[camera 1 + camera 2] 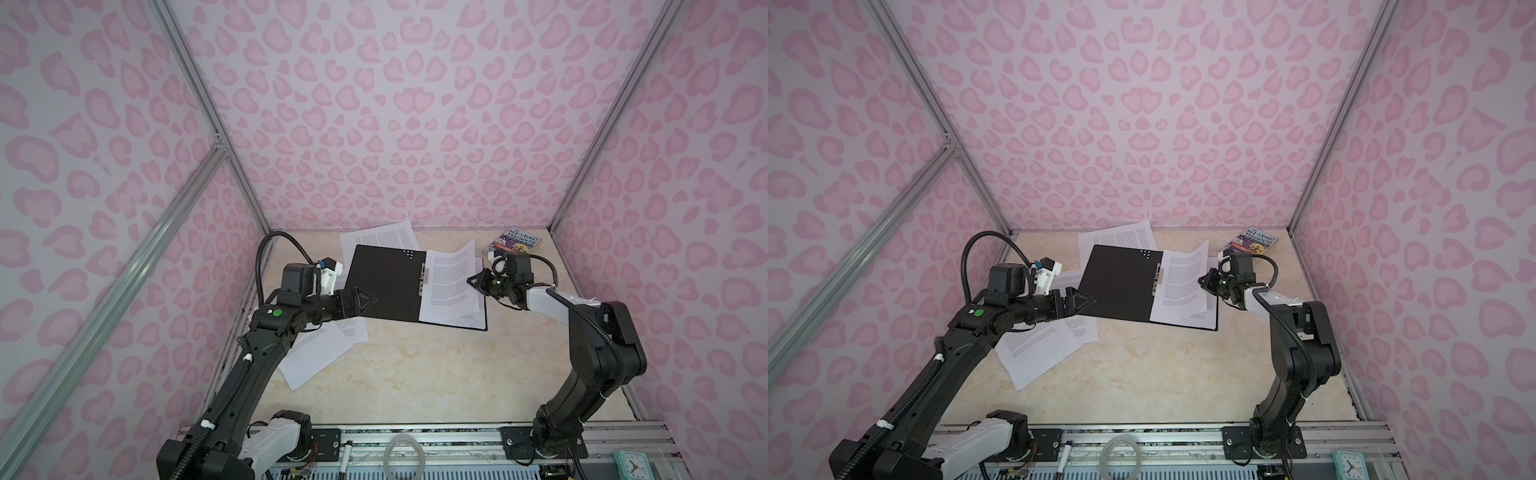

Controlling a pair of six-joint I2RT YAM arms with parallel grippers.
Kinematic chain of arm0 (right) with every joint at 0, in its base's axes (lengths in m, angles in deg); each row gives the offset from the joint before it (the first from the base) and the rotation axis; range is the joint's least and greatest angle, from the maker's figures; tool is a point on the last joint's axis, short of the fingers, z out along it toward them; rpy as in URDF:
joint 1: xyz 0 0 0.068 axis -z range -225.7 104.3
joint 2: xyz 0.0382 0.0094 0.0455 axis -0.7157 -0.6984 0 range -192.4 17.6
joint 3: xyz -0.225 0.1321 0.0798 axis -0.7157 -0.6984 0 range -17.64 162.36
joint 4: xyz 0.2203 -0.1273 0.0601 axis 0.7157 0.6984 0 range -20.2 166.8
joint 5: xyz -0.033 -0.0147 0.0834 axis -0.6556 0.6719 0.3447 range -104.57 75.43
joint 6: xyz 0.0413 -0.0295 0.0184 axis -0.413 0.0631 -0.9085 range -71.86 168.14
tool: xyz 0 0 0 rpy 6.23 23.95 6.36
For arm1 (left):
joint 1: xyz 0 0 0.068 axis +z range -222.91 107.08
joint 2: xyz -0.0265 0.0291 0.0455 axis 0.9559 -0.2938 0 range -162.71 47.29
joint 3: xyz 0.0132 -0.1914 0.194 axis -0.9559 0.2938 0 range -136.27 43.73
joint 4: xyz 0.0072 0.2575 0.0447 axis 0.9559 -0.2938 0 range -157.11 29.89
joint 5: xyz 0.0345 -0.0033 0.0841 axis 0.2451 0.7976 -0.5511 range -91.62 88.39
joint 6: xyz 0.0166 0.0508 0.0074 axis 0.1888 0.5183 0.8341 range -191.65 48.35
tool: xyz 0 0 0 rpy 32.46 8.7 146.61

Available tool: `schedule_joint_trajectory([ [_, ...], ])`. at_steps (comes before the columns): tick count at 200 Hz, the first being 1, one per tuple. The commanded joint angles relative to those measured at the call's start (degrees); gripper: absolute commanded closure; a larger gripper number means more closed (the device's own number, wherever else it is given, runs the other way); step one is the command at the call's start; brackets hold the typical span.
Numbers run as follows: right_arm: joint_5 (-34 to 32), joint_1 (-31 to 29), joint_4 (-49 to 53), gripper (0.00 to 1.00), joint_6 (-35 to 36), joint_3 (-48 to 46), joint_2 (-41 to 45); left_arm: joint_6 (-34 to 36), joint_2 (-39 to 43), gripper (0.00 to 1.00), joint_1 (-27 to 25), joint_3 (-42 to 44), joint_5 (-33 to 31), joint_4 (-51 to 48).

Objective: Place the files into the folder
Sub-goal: 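Press the sheet under the clip with the right gripper while the left withdraws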

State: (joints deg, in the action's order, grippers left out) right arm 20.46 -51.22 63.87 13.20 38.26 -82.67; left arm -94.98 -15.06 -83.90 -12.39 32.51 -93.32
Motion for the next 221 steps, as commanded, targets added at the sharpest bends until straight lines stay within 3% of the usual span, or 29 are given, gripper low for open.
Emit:
schedule_joint_trajectory([
  [1,1.0,0.0,0.6,1.0,0.5,-0.7,0.4,0.9,0.1,0.02,0.0,0.1,-0.4,-0.1],
  [221,0.3,0.0,-1.7,1.0,-1.7,0.6,-2.2,0.2,-0.8,0.02,0.4,0.5,-0.7,-0.1],
])
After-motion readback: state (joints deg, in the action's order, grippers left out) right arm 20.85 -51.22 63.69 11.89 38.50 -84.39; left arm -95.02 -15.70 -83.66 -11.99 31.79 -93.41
